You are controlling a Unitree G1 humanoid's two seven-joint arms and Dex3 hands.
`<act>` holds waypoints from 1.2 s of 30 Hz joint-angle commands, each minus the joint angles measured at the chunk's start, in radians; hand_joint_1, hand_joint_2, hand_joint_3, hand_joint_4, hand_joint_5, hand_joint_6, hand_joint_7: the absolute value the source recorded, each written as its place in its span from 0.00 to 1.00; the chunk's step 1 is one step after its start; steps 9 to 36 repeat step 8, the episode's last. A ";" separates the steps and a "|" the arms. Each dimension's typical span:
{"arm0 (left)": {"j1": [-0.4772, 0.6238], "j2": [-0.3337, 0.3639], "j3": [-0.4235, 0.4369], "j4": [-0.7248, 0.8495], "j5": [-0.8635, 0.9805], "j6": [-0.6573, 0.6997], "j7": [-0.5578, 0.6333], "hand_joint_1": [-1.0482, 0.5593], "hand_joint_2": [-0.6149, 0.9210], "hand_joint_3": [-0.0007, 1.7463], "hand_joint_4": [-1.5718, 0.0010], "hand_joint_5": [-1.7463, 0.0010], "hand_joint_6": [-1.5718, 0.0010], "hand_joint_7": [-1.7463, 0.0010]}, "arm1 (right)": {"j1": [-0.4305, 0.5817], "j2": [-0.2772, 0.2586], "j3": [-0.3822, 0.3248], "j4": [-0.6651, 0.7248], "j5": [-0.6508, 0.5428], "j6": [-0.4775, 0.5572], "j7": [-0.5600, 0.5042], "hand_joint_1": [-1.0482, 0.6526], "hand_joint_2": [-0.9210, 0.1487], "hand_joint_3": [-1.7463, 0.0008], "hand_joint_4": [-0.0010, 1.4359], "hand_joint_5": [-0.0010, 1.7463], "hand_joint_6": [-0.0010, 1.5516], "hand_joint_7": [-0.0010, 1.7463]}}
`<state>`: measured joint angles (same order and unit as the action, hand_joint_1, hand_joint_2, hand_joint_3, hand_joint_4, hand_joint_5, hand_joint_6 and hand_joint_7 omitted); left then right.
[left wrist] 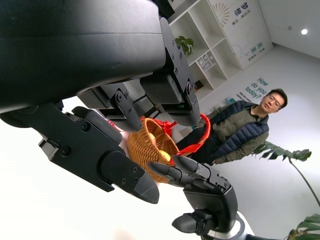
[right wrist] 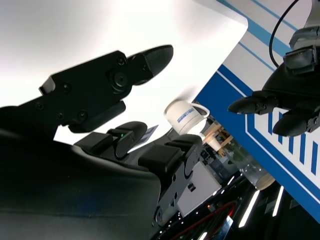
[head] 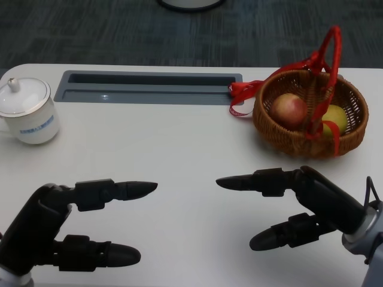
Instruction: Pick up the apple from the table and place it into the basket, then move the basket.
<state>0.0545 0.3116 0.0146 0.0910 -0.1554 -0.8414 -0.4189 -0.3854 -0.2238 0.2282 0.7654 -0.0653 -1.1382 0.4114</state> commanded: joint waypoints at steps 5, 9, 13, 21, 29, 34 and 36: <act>-0.004 0.025 0.014 0.006 -0.004 0.009 -0.010 0.42 0.84 0.00 0.42 1.00 0.48 1.00 | -0.029 0.006 -0.030 0.042 -0.017 -0.046 -0.028 0.39 0.17 1.00 0.44 0.00 0.37 0.00; -0.006 0.028 0.014 0.005 -0.006 0.011 -0.012 0.41 0.84 0.00 0.42 1.00 0.48 1.00 | -0.034 0.009 -0.031 0.049 -0.016 -0.051 -0.029 0.39 0.16 1.00 0.44 0.00 0.37 0.00; -0.006 0.028 0.014 0.005 -0.006 0.011 -0.012 0.41 0.84 0.00 0.42 1.00 0.48 1.00 | -0.034 0.009 -0.031 0.049 -0.016 -0.051 -0.029 0.39 0.16 1.00 0.44 0.00 0.37 0.00; -0.006 0.028 0.014 0.005 -0.006 0.011 -0.012 0.41 0.84 0.00 0.42 1.00 0.48 1.00 | -0.034 0.009 -0.031 0.049 -0.016 -0.051 -0.029 0.39 0.16 1.00 0.44 0.00 0.37 0.00; -0.006 0.028 0.014 0.005 -0.006 0.011 -0.012 0.41 0.84 0.00 0.42 1.00 0.48 1.00 | -0.034 0.009 -0.031 0.049 -0.016 -0.051 -0.029 0.39 0.16 1.00 0.44 0.00 0.37 0.00; -0.006 0.028 0.014 0.005 -0.006 0.011 -0.012 0.41 0.84 0.00 0.42 1.00 0.48 1.00 | -0.034 0.009 -0.031 0.049 -0.016 -0.051 -0.029 0.39 0.16 1.00 0.44 0.00 0.37 0.00; -0.006 0.028 0.014 0.005 -0.006 0.011 -0.012 0.41 0.84 0.00 0.42 1.00 0.48 1.00 | -0.034 0.009 -0.031 0.049 -0.016 -0.051 -0.029 0.39 0.16 1.00 0.44 0.00 0.37 0.00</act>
